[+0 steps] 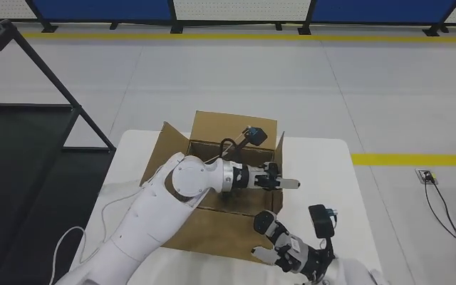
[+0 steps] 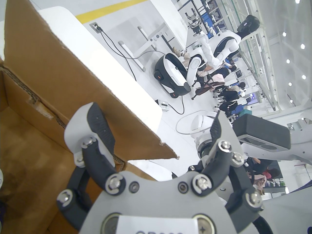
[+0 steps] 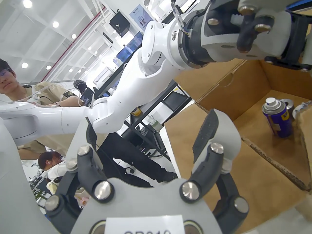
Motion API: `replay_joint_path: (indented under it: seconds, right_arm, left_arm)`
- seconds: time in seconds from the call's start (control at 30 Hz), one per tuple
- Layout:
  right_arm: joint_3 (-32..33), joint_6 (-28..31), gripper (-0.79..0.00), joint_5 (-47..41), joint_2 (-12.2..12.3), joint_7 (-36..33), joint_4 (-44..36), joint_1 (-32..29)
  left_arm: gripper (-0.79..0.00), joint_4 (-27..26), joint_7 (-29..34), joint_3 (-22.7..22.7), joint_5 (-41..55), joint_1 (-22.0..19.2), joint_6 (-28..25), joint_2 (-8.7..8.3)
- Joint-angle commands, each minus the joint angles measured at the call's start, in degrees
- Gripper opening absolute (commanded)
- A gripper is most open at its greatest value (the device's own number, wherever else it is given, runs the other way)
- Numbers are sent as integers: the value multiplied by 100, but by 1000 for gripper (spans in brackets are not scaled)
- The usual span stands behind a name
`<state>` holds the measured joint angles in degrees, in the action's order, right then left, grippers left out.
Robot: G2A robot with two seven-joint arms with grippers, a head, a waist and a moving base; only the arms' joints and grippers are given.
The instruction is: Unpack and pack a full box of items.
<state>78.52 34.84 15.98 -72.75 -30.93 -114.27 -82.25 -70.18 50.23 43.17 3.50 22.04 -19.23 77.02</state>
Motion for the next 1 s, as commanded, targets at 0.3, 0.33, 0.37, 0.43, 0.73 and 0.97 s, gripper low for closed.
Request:
replay_joint_path:
  seconds: [0.3,0.33,0.37,0.43,0.73,0.97]
  right_arm:
    - [68,-695,0,716,5,848,-177,-222]
    - [87,-712,0,754,7,916,-195,-251]
    - [106,-732,0,772,9,976,-213,-282]
    - [172,-813,0,802,15,1086,-208,-322]
    - [400,-1196,0,755,38,1305,-303,-326]
    - [595,-1574,0,627,66,1198,-199,-278]
  left_arm:
    - [0,608,-73,-185,222,-353,-252,236]
    - [0,620,-53,-168,228,-359,-269,239]
    - [0,626,-40,-147,231,-356,-287,239]
    - [0,592,10,-75,270,-327,-327,225]
    - [0,31,24,552,-51,157,-453,-17]
    - [0,-1075,-170,1675,-719,1079,-347,-405]
